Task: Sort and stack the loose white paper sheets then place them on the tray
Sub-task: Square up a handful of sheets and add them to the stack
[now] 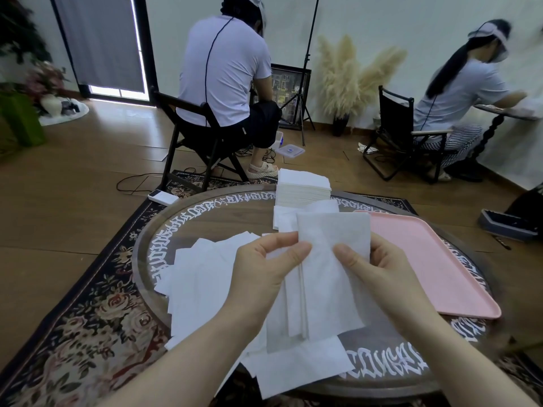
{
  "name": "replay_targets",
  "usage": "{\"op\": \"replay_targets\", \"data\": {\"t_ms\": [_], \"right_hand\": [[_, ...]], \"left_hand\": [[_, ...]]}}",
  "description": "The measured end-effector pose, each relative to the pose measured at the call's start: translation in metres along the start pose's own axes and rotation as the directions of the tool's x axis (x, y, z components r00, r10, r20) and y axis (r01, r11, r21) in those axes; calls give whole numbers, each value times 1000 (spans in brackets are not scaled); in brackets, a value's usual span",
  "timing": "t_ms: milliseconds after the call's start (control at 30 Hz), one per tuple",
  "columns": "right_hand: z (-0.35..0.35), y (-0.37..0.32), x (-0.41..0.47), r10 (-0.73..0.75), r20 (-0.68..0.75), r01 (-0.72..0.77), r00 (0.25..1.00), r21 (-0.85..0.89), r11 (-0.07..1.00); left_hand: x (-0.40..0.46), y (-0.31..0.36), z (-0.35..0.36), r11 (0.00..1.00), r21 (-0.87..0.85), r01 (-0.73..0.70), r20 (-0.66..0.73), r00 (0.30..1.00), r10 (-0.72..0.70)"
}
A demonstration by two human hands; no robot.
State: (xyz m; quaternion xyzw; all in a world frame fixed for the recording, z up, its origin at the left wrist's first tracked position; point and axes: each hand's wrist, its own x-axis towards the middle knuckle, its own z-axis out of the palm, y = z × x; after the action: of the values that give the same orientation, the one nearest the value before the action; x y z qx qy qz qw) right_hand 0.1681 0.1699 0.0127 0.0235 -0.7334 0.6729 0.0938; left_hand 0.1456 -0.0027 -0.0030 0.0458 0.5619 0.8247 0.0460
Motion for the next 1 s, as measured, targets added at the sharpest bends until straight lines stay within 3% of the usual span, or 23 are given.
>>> {"op": "replay_targets", "data": {"t_ms": [100,200,333,467,567,633,733,833,1000], "right_hand": [[-2,-6,0,-145,-87,122,986,-225,967],[-7,-14,1,-359,52,324,932,-566,758],[-4,-10,2,-291,218,363,932,-561,744],[-11,-6,6,-234,126,266,964,-454,851],[-20,-5,8,-29,111,48,993,-176,983],[-22,-2,8,118,141,-128,983,64,990],[-20,3,8,208,230,-256,951,207,944],[-9,9,2,247,277,-318,929,253,914],[-1,10,3,223,74,-235,972,307,922]], "left_hand": [[2,1,-3,995,93,-23,-6,1000,24],[2,-1,-4,948,307,-84,74,995,64],[-2,-3,-3,908,397,-133,197,979,57],[0,-1,-5,936,328,-127,181,981,70],[1,0,-7,974,212,-84,139,989,55],[2,0,-7,990,125,-64,108,993,50],[3,0,-8,997,56,-54,51,997,52],[3,0,-7,998,29,-63,52,997,62],[4,4,-7,992,38,-120,89,989,116]]}}
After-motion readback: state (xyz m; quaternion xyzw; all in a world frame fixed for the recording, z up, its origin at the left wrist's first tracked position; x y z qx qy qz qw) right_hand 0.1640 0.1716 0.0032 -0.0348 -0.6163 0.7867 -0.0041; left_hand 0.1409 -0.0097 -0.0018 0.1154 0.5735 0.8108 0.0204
